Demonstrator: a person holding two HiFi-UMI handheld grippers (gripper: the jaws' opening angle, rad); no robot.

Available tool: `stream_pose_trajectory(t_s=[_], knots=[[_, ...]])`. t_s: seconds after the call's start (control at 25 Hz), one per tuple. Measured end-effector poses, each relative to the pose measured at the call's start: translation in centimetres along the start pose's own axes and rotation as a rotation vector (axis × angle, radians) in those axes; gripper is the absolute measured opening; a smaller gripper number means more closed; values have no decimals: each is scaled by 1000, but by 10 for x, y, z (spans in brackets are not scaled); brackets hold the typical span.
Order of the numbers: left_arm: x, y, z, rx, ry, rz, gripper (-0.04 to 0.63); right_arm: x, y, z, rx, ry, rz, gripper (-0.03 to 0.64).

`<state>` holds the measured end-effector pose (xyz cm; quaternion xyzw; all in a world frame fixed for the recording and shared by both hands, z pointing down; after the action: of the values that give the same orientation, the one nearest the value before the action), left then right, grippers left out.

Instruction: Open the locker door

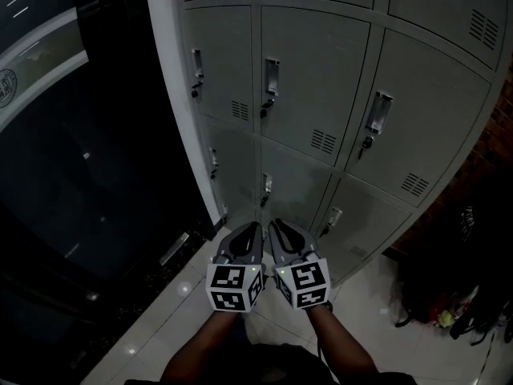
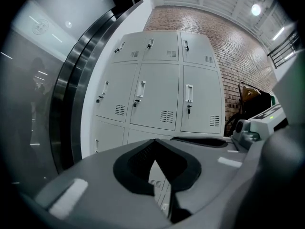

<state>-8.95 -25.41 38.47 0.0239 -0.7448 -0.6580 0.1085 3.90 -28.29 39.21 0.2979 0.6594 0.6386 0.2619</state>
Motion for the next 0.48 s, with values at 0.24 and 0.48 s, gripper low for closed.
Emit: stream_pose_trajectory(t_s=[0.24,0.48], knots=[[27,7,-28,-9,7,16,6,-12,19,-40,7,25,-7,28],[50,18,-55,-14,19,11,6,-24,39,-77,8,39,-19,52]])
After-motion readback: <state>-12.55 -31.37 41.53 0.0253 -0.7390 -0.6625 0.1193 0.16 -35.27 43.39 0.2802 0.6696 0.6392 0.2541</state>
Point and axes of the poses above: the fingertips, and each gripper's own axes: z backward along the fingers, x to its left, y out of its underside, the point moved 10 cm from there along z, backward along the fingers, and after that the axes turned 4 degrees about -y, right-handed, at the moved point
